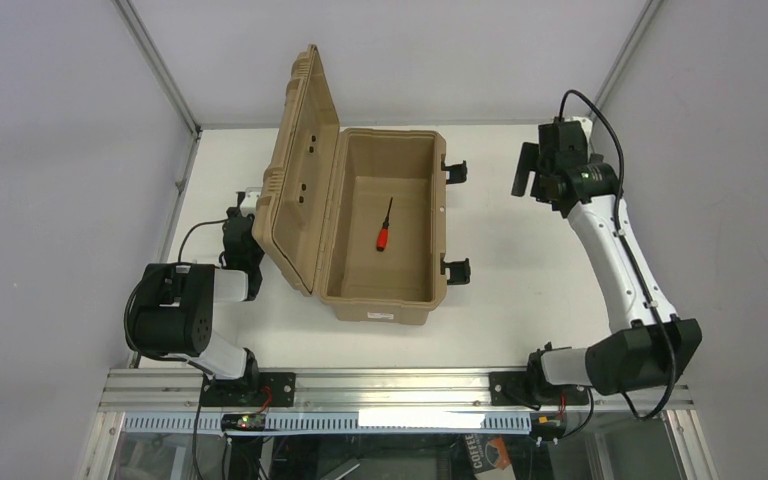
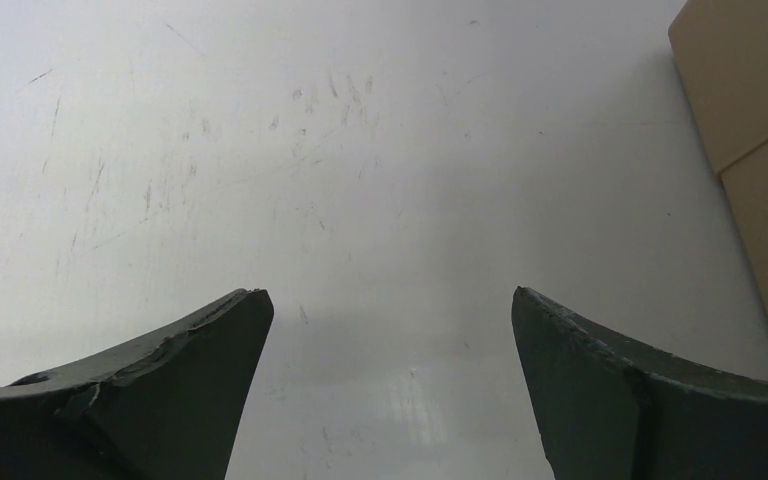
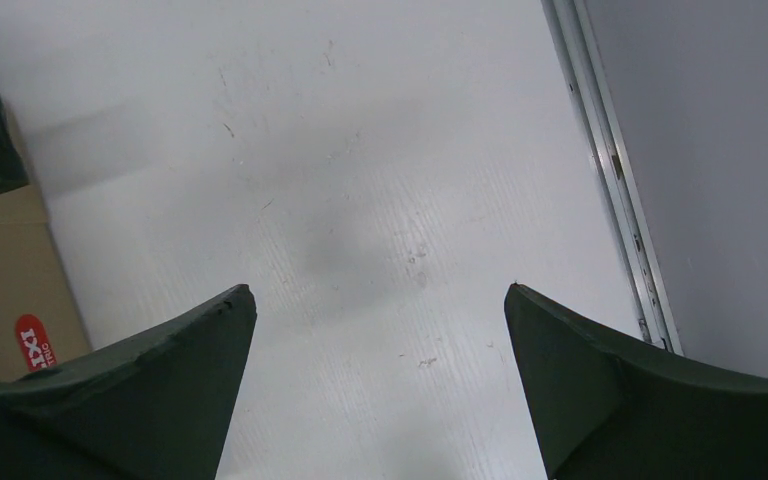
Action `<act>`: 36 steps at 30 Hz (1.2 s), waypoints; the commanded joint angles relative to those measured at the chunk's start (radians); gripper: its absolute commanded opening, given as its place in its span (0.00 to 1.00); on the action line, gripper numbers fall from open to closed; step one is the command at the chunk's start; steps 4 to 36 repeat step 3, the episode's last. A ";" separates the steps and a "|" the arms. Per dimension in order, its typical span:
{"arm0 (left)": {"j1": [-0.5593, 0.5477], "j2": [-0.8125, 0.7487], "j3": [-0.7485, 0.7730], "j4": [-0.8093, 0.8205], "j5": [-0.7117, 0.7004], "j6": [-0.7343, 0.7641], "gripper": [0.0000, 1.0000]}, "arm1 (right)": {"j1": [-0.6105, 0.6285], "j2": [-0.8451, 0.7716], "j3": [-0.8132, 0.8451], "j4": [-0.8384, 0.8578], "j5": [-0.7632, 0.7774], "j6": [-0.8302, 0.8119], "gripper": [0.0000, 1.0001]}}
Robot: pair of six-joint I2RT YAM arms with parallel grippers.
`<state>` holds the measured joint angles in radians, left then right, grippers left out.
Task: Put the screwdriver in the bin
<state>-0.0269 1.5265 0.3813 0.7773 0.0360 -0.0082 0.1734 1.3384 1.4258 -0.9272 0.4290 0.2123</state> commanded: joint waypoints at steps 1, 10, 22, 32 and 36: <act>-0.005 -0.020 0.001 0.028 0.020 -0.005 0.99 | -0.008 -0.068 -0.031 0.091 -0.013 -0.034 0.99; -0.005 -0.020 0.001 0.028 0.020 -0.005 0.99 | -0.008 -0.082 -0.031 0.096 -0.027 -0.024 0.99; -0.005 -0.020 0.001 0.028 0.020 -0.005 0.99 | -0.008 -0.082 -0.031 0.096 -0.027 -0.024 0.99; -0.005 -0.020 0.001 0.028 0.020 -0.005 0.99 | -0.008 -0.082 -0.031 0.096 -0.027 -0.024 0.99; -0.005 -0.020 0.001 0.028 0.020 -0.005 0.99 | -0.008 -0.082 -0.031 0.096 -0.027 -0.024 0.99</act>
